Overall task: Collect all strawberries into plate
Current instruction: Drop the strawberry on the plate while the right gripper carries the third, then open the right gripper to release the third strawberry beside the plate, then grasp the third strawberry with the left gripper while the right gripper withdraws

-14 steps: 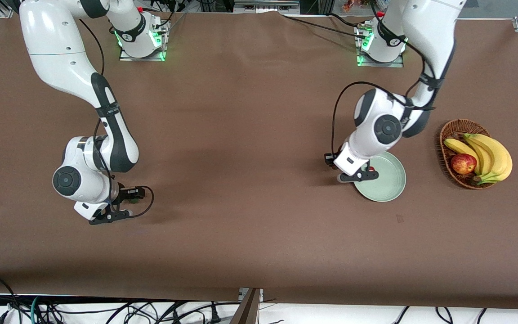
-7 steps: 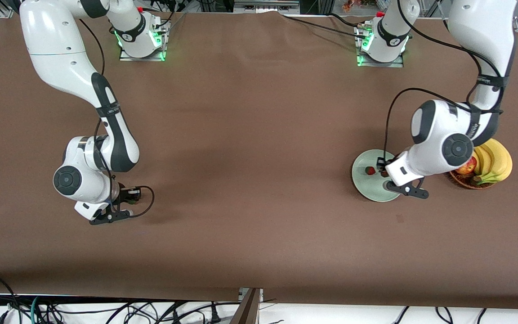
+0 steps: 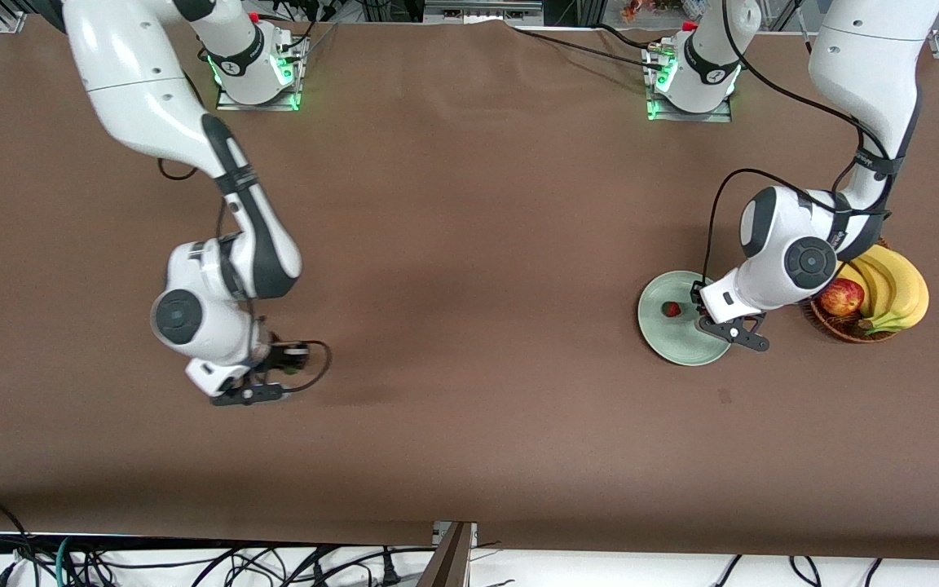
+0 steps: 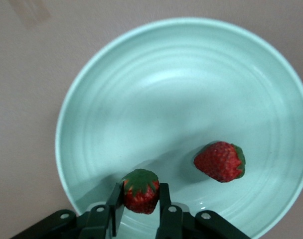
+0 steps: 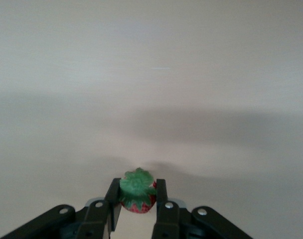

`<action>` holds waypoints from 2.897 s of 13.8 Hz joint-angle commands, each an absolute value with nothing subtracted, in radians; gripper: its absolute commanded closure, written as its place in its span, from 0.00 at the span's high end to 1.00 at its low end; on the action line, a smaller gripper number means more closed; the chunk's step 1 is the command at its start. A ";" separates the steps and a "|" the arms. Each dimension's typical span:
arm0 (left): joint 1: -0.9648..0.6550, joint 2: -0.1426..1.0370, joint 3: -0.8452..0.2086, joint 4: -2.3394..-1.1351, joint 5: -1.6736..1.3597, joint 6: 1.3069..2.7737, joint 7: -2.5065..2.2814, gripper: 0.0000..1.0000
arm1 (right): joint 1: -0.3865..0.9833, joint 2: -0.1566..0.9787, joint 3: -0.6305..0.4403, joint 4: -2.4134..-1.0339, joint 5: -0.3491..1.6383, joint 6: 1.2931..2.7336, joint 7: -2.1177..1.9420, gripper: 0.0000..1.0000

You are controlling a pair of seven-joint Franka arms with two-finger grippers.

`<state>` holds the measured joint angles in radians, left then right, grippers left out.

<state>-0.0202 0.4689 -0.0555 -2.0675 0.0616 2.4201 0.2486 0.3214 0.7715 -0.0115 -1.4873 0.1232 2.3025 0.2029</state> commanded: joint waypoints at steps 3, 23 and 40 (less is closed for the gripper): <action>-0.002 0.437 -0.069 -2.066 0.086 2.422 0.267 1.00 | 0.578 0.882 -0.002 -1.322 0.135 2.405 0.714 0.08; -0.147 0.443 -0.080 -1.756 0.066 2.045 0.051 1.00 | 0.810 0.907 -0.103 -1.078 0.132 2.285 1.044 1.00; -0.265 0.612 -0.098 -1.776 0.112 2.316 -0.045 1.00 | 0.269 0.675 -0.161 -1.081 0.124 1.629 0.023 1.00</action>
